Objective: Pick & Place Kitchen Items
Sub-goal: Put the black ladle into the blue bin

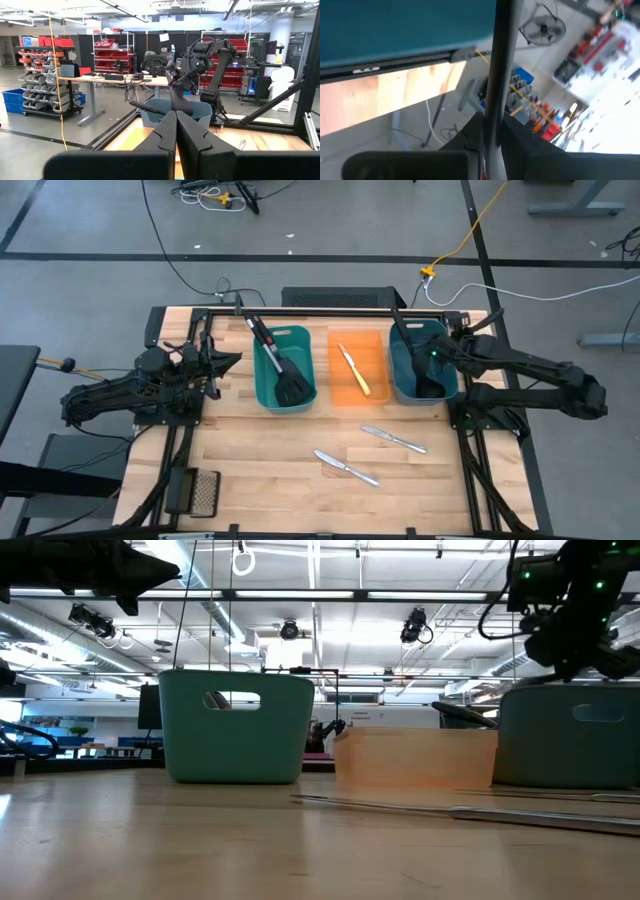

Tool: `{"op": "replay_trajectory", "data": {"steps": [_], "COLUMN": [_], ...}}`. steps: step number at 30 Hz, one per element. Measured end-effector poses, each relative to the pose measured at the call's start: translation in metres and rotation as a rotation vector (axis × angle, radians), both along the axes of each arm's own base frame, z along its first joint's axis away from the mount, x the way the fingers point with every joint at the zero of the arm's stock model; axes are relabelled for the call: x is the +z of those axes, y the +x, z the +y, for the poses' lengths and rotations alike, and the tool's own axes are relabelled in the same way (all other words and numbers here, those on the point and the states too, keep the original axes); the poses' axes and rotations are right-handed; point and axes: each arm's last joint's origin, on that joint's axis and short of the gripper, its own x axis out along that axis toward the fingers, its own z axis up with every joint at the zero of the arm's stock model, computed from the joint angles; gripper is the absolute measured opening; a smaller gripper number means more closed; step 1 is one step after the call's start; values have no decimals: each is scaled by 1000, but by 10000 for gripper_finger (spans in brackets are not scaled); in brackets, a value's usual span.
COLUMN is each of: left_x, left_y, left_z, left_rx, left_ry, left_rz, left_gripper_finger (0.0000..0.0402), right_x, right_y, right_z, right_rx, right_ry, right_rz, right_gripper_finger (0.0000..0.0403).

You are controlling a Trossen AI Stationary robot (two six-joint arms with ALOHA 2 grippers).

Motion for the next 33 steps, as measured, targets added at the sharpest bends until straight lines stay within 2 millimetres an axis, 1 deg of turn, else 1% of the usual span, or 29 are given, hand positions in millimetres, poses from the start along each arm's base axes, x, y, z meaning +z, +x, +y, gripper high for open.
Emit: {"op": "replay_trajectory", "data": {"steps": [3,7,11,16,19,24,26,30,33], "left_x": [0,0,-1,-2,-2,-2,-3,-3,-3], "left_y": [0,0,0,0,0,0,0,0,0], "left_z": [0,0,0,0,0,0,0,0,0], "left_rx": [0,2,3,4,4,4,4,4,4], "left_ry": [0,10,16,15,19,19,18,17,18], "left_rz": [0,4,18,29,30,31,36,39,39], "left_gripper_finger": [9,9,9,9,9,9,9,9,9], "right_x": [-10,-22,-33,-47,-54,-57,-56,-54,-53], "right_y": [3,10,15,19,21,26,27,28,28], "right_z": [-2,-4,-6,-6,-6,-9,-11,-13,-14], "right_rx": [49,91,141,192,225,217,207,171,163], "right_ry": [20,41,108,184,246,220,189,89,66], "right_rz": [37,43,44,105,134,145,132,162,171], "right_gripper_finger": [46,46,46,46,46,47,63,118,146]}}
